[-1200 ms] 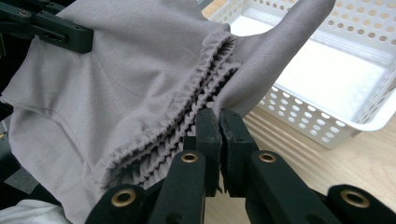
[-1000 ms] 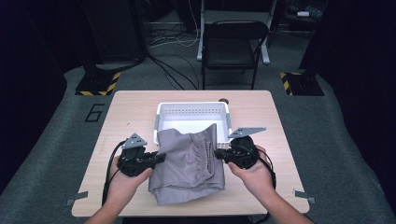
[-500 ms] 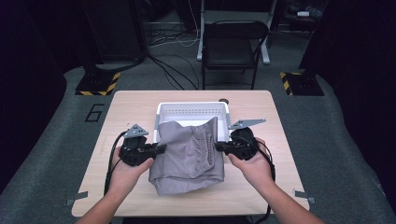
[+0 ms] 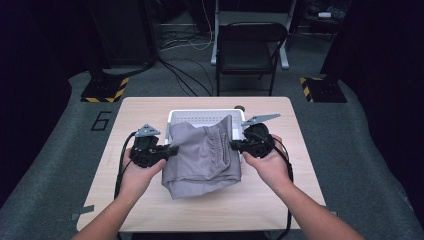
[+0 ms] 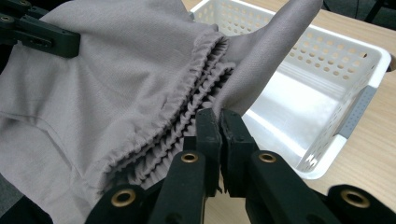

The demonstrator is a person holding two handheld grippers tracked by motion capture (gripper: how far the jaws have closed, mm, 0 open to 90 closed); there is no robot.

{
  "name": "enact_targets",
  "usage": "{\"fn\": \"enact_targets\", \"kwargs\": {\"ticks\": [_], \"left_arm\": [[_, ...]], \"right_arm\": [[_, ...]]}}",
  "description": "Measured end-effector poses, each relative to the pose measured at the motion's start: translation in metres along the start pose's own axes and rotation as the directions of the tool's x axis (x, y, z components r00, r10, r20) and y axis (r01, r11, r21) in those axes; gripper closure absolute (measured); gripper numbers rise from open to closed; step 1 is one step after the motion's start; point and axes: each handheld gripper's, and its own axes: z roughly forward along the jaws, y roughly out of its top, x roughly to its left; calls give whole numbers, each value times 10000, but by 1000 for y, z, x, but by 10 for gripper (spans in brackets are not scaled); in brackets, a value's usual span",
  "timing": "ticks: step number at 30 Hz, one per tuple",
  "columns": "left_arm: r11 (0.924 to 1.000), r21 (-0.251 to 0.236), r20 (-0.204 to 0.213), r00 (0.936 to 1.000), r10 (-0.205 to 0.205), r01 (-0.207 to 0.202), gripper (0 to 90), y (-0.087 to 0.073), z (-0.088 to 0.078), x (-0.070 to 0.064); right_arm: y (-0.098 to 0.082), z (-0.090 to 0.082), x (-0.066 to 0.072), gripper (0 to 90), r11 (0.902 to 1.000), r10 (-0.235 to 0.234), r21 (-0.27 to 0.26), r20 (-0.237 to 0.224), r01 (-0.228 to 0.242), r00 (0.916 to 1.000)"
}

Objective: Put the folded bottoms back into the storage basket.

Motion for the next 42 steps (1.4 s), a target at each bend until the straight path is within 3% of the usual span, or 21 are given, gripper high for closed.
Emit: {"fn": "enact_targets", "kwargs": {"ticks": [8,9,16,17,18,42], "left_arm": [[10000,9,-105,9999,-49,50,787,10,3,4],[10000,-4,-115,9999,-61,61,787,11,3,4],[10000,6,-137,9999,-30,30,787,18,6,6],[10000,15,-146,9999,-29,29,787,19,7,7],[10000,4,-133,9999,-42,42,787,20,8,7],[9999,130,-228,9997,-77,80,785,49,34,16]], "right_arm": [[10,0,-2,872,9999,-100,24,132,100,9999],[11,1,-2,872,10000,64,44,128,-65,9999],[14,4,-9,872,10000,18,25,193,-19,9998],[15,4,-9,872,9998,218,15,235,-219,9995],[16,4,-11,872,10000,16,34,213,-17,9998],[34,13,-28,872,9994,225,249,694,-243,9973]]}}
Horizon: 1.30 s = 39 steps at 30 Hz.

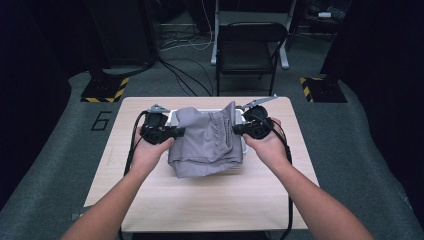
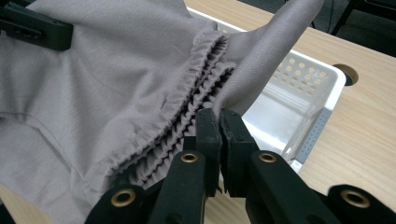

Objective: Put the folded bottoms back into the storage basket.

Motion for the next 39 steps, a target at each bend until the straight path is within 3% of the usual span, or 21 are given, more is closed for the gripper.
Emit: {"fn": "enact_targets", "kwargs": {"ticks": [7,8,17,19,22,23,27,34,39], "left_arm": [[9998,90,-49,9998,198,-197,785,9,8,7],[10000,30,-63,9999,83,-82,785,10,10,7],[9998,124,-255,9996,138,-135,784,17,25,14],[9999,98,-257,9996,86,-83,784,18,26,16],[9999,74,-255,9996,110,-108,784,20,30,19],[9997,146,-263,9995,187,-184,784,20,30,21],[9999,73,-245,9996,159,-157,784,23,36,24],[9998,176,-323,9995,69,-63,784,23,46,31],[9996,81,-343,9990,-271,274,784,24,49,40]], "right_arm": [[6,8,-7,872,9999,-121,123,187,119,9998],[7,8,-6,872,9999,73,148,214,-76,9997],[11,20,-20,872,9998,193,51,314,-194,9993],[12,21,-21,872,9991,409,95,323,-413,9986],[13,23,-26,871,9996,281,42,394,-283,9988],[14,25,-26,872,9986,529,19,391,-530,9978],[16,29,-31,872,9990,440,50,495,-443,9978],[20,38,-35,871,9989,450,97,628,-457,9970],[23,44,-38,872,9987,510,-12,684,-510,9964]]}}
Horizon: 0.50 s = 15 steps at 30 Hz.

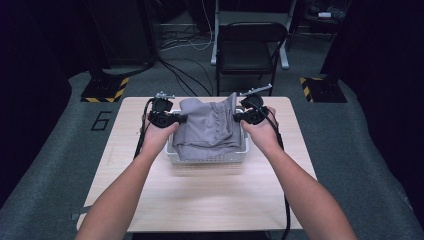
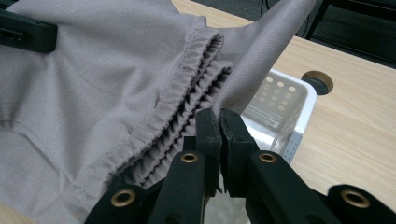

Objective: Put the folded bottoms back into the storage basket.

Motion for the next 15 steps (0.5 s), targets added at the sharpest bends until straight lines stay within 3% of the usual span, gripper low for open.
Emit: {"fn": "enact_targets", "kwargs": {"ticks": [4,10,15], "left_arm": [[9996,-45,-72,9996,-267,266,784,0,4,6],[9999,1,-323,9994,-146,146,784,0,10,13],[9996,-30,-389,9988,-291,290,784,-1,16,14]], "right_arm": [[4,6,-1,872,9999,99,79,31,-100,9999],[9,15,-2,872,9999,0,135,192,-3,9998],[10,23,-4,872,9998,3,209,341,-10,9994]]}}
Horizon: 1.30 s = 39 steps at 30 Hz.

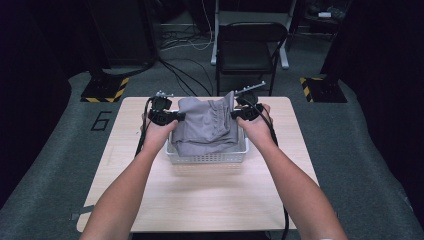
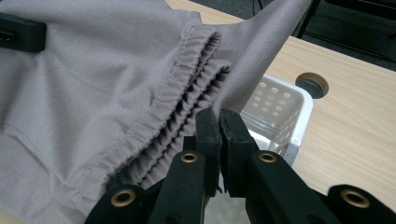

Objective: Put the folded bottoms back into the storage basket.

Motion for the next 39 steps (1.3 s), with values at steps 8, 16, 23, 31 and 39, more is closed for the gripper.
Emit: {"fn": "enact_targets", "kwargs": {"ticks": [8,16,23,31,39], "left_arm": [[9999,43,-282,9995,-109,110,782,-1,9,-1],[10000,-47,-476,9989,10,-12,781,-1,14,2],[10000,-63,-557,9984,-34,30,780,-3,18,2],[9998,109,-629,9979,-162,169,780,-12,28,3],[9993,211,-734,9969,-296,313,780,-22,36,4]], "right_arm": [[0,7,-3,871,10000,-17,64,162,15,9999],[1,12,-2,871,10000,56,50,195,-57,9998],[2,15,-6,871,9996,264,-38,215,-263,9994],[0,24,0,871,9996,266,18,342,-267,9991],[-7,35,0,871,9995,182,244,426,-192,9989]]}}
